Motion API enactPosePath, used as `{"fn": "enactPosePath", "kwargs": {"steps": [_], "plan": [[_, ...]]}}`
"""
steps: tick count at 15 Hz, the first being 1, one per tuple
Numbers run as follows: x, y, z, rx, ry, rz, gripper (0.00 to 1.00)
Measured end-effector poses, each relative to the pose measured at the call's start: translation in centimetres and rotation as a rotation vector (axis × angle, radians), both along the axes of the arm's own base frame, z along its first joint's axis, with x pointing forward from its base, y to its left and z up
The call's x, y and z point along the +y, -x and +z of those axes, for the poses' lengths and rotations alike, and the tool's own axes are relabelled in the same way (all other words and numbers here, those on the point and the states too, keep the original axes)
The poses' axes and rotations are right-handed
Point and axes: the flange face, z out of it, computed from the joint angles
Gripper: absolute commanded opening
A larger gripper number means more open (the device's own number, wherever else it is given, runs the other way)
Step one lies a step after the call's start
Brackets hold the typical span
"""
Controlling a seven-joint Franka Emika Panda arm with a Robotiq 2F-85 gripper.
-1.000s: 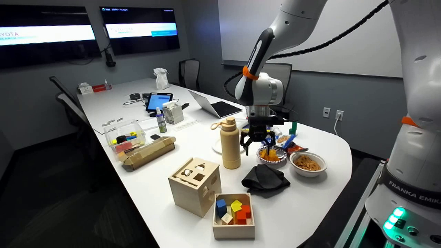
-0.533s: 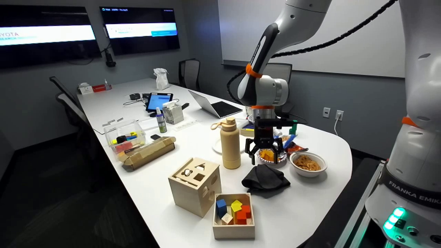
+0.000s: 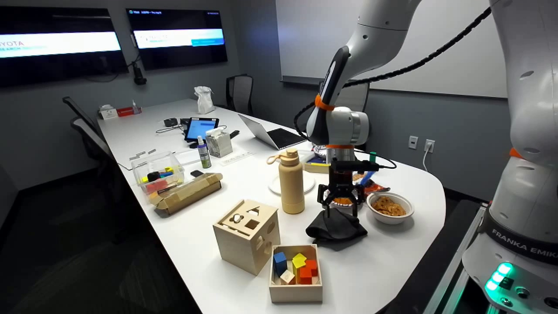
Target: Fold the towel on the table
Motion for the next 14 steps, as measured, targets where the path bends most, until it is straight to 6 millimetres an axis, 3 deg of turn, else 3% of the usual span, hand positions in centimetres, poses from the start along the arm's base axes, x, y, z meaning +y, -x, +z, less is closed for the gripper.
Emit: {"fn": "enactPosePath", "kwargs": {"steps": [3, 4, 5, 14], "plan": [[-1.0, 0.4, -2.1, 0.003, 0.001, 0.006, 1.0], [-1.2, 0.5, -2.7, 0.004, 0.0, 0.008, 0.92], [-1.5, 0.6, -3.4, 0.006, -0.003, 0.01, 0.74], [-1.7, -0.1, -6.2, 0.005, -0.044, 0.027, 0.04]]}}
